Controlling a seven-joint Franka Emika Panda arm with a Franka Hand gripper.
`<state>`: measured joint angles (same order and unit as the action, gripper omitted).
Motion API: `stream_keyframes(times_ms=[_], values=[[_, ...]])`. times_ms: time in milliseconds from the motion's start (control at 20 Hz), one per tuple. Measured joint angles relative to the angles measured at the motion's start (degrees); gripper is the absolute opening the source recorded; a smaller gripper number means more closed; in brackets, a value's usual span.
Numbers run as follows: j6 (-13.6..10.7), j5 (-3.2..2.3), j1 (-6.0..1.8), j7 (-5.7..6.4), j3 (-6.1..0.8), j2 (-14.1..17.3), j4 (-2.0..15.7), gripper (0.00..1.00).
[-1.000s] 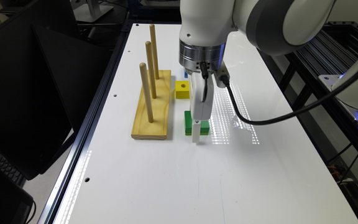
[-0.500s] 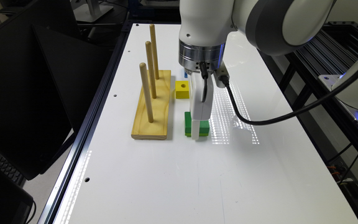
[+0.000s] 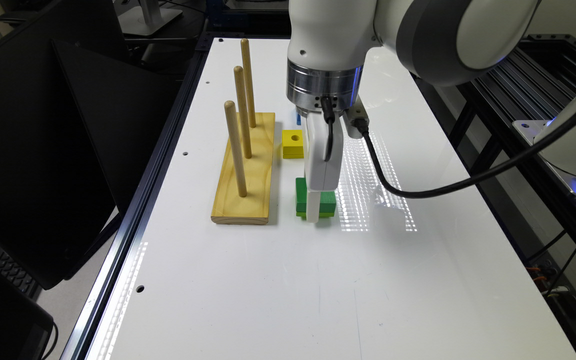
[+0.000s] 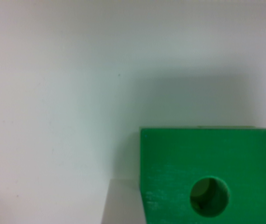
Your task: Pick up green block.
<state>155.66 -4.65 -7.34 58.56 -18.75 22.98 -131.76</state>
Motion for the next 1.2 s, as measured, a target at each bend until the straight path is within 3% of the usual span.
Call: stream_keyframes(times_ms=[750, 900, 1050, 1200], values=[[-2.3, 0.36, -0.01, 0.00, -0.35, -3.2, -0.14, 0.00], [-4.8, 1.23, -0.03, 0.00, -0.79, -6.1, -0.13, 0.00], [-8.0, 2.44, -0.04, -0.07, -1.32, -9.3, -0.20, 0.00], [-9.3, 2.98, -0.04, -0.10, -1.52, -10.6, -0.30, 0.00]])
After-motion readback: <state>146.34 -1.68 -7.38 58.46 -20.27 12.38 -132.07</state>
